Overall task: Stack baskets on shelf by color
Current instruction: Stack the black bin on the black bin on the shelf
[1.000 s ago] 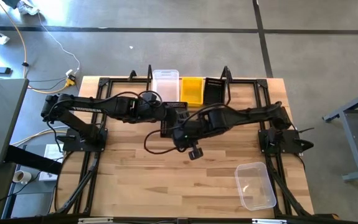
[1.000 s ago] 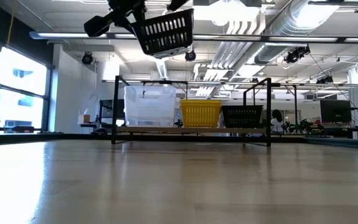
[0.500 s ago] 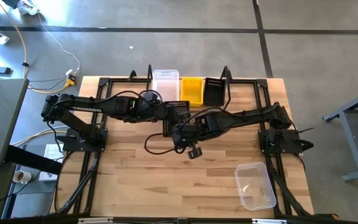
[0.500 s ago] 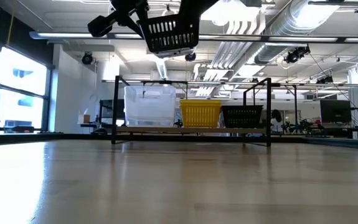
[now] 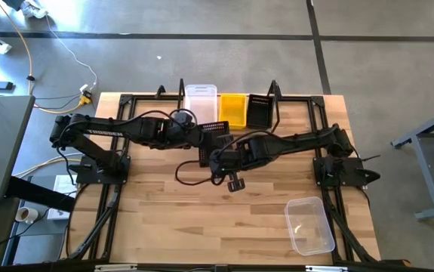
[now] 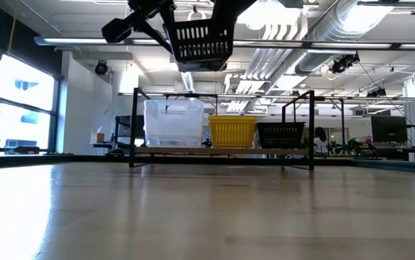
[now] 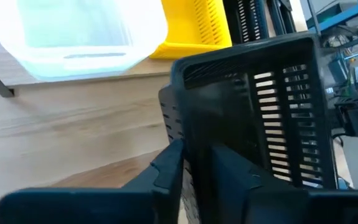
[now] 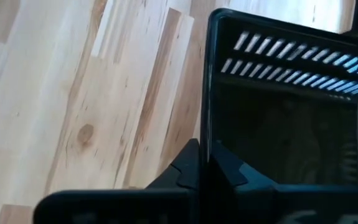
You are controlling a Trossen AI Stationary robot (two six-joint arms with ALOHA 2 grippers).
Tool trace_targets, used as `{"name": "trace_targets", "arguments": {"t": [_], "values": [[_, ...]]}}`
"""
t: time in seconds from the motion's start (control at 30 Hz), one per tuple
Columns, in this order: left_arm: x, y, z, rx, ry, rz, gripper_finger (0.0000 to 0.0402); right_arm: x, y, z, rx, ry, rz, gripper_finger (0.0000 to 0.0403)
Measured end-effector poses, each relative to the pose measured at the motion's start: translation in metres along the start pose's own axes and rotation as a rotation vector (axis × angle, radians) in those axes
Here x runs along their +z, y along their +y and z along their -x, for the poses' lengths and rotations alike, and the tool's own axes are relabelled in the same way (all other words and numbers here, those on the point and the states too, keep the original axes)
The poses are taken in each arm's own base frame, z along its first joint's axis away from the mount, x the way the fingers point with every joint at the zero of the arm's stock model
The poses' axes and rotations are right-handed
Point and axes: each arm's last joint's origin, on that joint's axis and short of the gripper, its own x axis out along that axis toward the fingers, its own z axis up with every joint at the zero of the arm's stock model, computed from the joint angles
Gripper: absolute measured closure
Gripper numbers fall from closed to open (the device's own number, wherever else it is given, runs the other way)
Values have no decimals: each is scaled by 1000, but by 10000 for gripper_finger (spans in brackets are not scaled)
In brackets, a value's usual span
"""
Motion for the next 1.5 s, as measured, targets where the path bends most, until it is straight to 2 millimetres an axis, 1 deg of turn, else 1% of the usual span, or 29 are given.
{"name": "trace_targets", "arguments": {"t": [0.1, 0.3, 0.4, 0.5, 0.63, 0.73, 0.93, 1.03, 1.23, 1.37, 1.5], "values": [[3, 1, -1, 4, -6, -8, 315, -1, -1, -1, 10, 11, -28, 402], [14, 5, -6, 26, -18, -116, 264, -6, -7, -1, 24, 42, -126, 403], [23, 8, -8, 33, -8, -163, 245, -8, -11, 0, 22, 68, -196, 403], [34, 12, -12, 38, 10, -222, 236, -14, -13, 4, 19, 105, -272, 403], [48, 18, -13, 32, 26, -314, 234, -21, -19, 13, 2, 139, -369, 403], [58, 23, -13, 27, 26, -381, 236, -25, -25, 20, -11, 134, -444, 403], [76, 30, -5, -10, 14, -513, 240, -32, -39, 37, -112, 96, -566, 403], [81, 33, 1, -28, 2, -578, 240, -35, -41, 48, -173, 70, -589, 403], [87, 37, 15, -46, -36, -701, 240, -42, -47, 66, -316, 35, -621, 403], [88, 37, 20, -50, -54, -755, 240, -55, -49, 77, -428, 89, -633, 403], [88, 38, 20, -48, -59, -786, 241, -68, -51, 85, -486, 159, -659, 403]]}}
